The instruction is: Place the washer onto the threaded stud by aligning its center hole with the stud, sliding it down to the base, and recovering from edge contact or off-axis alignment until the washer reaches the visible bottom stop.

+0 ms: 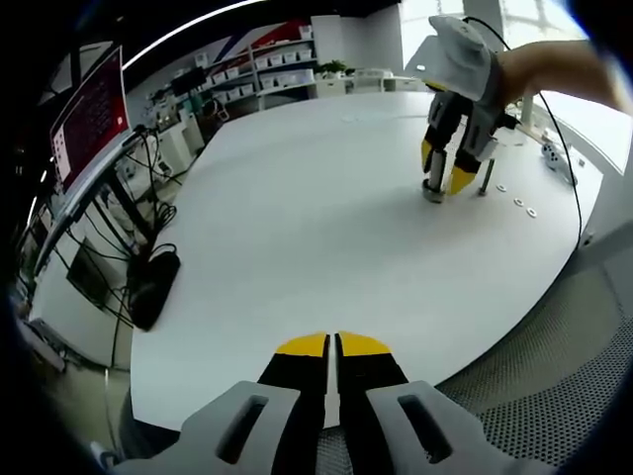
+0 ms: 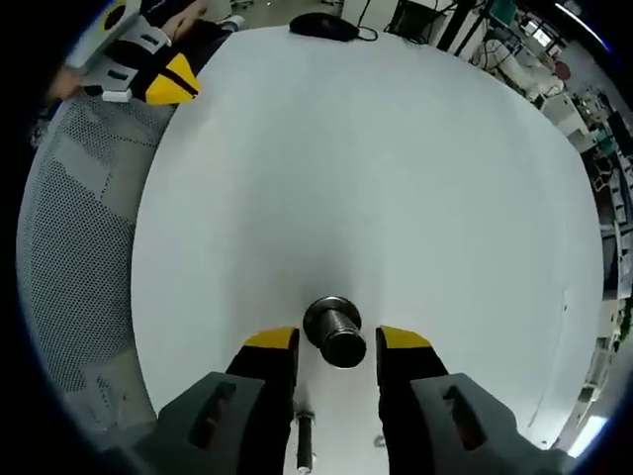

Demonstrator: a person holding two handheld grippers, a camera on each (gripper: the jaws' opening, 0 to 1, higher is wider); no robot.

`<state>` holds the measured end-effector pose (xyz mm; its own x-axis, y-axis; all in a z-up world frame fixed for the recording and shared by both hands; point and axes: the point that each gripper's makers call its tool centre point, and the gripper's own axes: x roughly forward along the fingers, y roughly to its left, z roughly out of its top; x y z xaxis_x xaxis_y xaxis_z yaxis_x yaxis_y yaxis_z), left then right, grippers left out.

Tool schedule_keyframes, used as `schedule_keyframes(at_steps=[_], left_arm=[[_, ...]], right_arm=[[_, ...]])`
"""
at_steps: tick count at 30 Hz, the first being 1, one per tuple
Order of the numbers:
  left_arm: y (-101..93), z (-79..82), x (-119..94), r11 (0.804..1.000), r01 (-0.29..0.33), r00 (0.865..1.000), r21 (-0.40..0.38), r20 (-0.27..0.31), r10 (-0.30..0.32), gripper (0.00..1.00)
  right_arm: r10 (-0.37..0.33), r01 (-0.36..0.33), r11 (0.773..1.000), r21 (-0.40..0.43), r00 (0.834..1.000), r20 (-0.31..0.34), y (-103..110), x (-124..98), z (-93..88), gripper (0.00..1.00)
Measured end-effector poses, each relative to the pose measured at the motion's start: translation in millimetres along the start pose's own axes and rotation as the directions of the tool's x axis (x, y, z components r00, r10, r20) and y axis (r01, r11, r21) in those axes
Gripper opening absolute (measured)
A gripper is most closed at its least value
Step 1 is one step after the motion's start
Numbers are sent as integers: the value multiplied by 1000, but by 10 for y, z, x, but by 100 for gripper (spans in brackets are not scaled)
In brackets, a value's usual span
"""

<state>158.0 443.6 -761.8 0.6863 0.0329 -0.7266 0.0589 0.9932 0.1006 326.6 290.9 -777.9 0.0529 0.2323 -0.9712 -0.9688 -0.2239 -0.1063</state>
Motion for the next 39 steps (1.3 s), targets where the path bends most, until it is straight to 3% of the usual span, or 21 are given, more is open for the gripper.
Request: schedule_keyframes(at_steps=[12,21,28,39], left_arm=[[-8,-10,4,1000,3,1000,8,-7,-3,0],[-17,1,-3,1000,7,1000,9,0,-7,0],[-20,1,-5,1000,8,1000,10,-1,-8,0],[-22,4,-4,1000,9,1000,10,0,-9,0]], right_arm=[[-112,97,988,119,986,127,-54,-356,-128,44],[-205,116,940,320,944,260,-20,-732,-329,44],[-240,90,890,448,927,290,115,-807,-627,44],[-260,73,830,553,928,268,428,-749,-1104,39]])
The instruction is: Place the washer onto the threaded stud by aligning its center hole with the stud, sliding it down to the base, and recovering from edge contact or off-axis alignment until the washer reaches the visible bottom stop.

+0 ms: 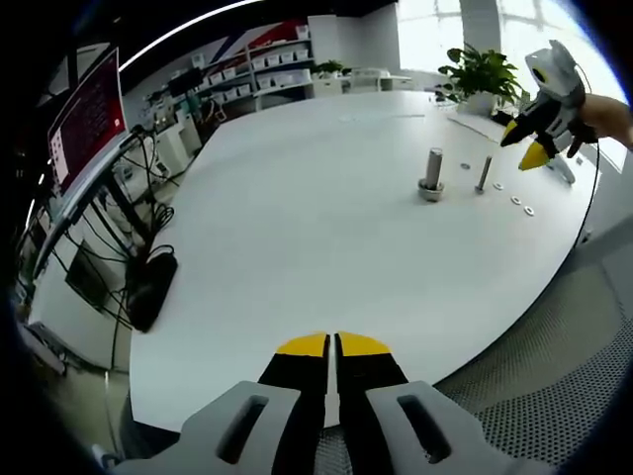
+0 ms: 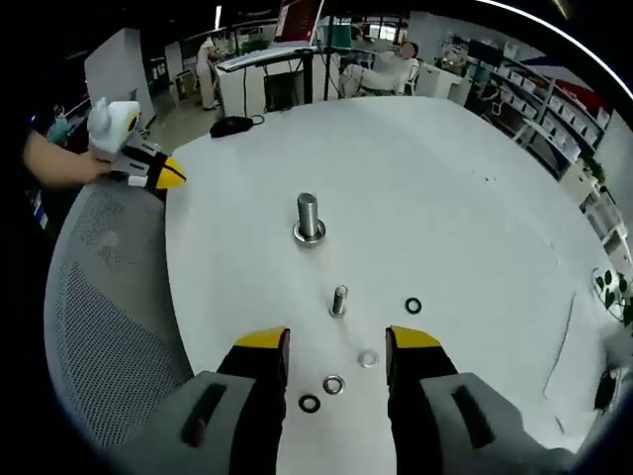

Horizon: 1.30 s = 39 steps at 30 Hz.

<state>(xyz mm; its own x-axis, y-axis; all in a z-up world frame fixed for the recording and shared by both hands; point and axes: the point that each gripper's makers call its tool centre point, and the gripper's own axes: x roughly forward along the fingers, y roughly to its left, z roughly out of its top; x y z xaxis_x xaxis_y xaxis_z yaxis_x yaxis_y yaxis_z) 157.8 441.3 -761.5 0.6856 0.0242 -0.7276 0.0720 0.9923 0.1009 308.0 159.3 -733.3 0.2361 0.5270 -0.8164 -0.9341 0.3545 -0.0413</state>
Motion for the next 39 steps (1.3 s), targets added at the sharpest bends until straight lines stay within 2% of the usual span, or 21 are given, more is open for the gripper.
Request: schedule_keyframes(at_steps=[6,12,18,23,31,35,39], left_arm=[[-8,-13,2,1000,2,1000,4,-8,-2,0],[-6,-16,3,1000,2,1000,5,-10,-2,0],[-6,-15,1,1000,1,1000,4,-10,-1,0],[-5,-13,0,1000,0,1000,4,-8,0,0],[1,-7,-4,1000,-3,1000,0,-5,3,0],[5,-8,0,1000,-4,1000,-1,-5,4,0],[6,-8,3,1000,-4,1000,-1,-5,4,0]], right_arm=[[-5,6,1000,26,999,-47,59,8,-338,36],[7,-3,999,52,997,-73,124,16,-513,35],[28,-24,999,46,996,-80,178,62,-559,32],[58,-53,998,45,990,-128,194,150,-639,29],[66,-75,997,-34,973,-221,182,249,-778,25],[69,-82,996,-44,970,-233,161,277,-751,22],[75,-106,989,-106,961,-266,184,272,-757,22]])
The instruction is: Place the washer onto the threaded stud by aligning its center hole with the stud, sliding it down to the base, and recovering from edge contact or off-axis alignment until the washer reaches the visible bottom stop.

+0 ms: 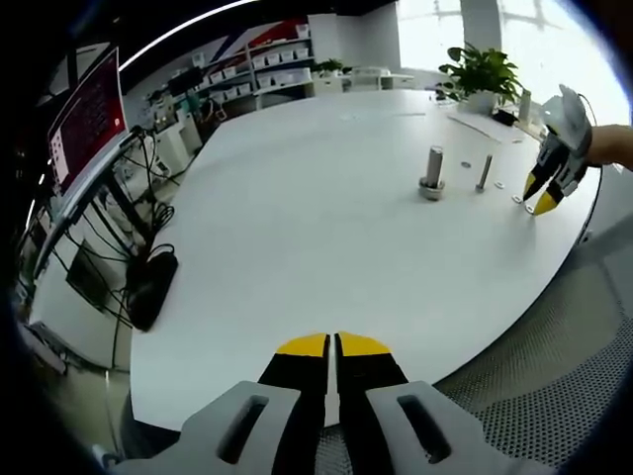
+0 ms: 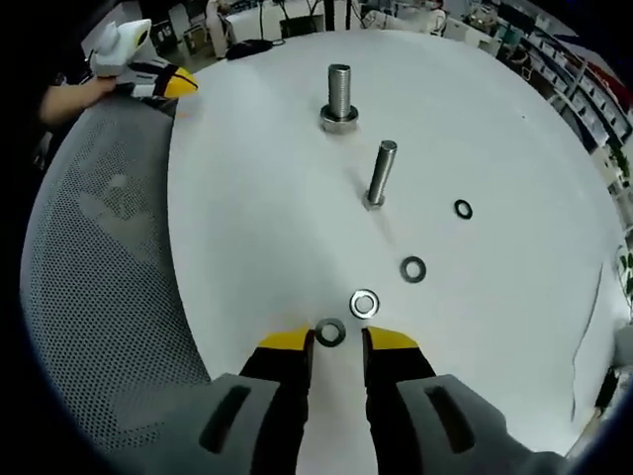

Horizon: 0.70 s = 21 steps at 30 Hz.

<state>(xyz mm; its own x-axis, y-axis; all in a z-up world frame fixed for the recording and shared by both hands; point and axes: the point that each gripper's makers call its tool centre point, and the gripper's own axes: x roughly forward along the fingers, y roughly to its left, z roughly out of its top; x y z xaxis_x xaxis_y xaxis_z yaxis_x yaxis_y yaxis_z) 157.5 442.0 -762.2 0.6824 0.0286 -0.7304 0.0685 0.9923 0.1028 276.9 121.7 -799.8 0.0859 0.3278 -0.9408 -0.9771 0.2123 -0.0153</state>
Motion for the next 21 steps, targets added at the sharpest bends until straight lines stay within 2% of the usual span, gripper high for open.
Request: schedule_keyframes(at_steps=[6,9,21], left_arm=[[6,-7,-1,1000,-3,1000,-1,-5,3,0],[5,-14,2,1000,-3,1000,0,-8,3,0],[13,-12,-6,1000,-8,1000,-5,-7,8,0]], right_arm=[[17,-19,997,-71,999,-33,42,1,10,19],[11,-12,999,-48,999,-39,12,2,8,15],[-15,14,999,-42,999,-37,14,-12,1,13]])
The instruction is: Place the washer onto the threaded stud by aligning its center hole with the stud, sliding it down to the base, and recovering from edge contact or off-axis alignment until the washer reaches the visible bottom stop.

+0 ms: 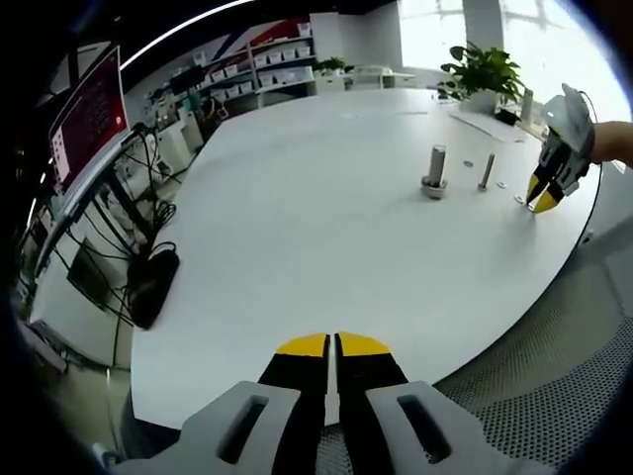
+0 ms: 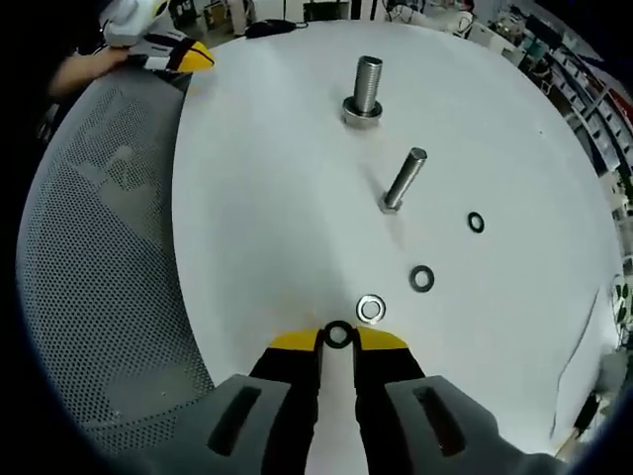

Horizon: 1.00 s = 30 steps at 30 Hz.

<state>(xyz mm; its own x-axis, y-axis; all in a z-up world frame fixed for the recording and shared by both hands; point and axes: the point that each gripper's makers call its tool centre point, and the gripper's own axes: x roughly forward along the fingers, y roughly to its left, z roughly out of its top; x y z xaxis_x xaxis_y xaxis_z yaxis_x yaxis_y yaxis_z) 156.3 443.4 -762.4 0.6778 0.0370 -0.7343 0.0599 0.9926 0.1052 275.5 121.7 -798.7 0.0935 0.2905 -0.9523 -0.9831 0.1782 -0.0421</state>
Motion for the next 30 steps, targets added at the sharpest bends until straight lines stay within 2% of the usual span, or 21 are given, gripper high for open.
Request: schedule_keyframes(at_steps=[3,7,11,30], left_arm=[[-2,1,4,1000,1,1000,1,1,-1,0],[-2,-3,5,1000,2,1000,2,-2,-2,0],[-5,-6,2,1000,3,1000,4,-3,-3,0],[-6,3,4,1000,3,1000,4,3,-3,0]], right_arm=[[-14,11,995,94,999,36,-40,-3,22,13],[-24,20,997,79,998,50,-50,-63,73,13],[-20,9,994,109,995,99,-67,-148,228,13],[-60,55,998,38,986,155,-278,-356,705,13]])
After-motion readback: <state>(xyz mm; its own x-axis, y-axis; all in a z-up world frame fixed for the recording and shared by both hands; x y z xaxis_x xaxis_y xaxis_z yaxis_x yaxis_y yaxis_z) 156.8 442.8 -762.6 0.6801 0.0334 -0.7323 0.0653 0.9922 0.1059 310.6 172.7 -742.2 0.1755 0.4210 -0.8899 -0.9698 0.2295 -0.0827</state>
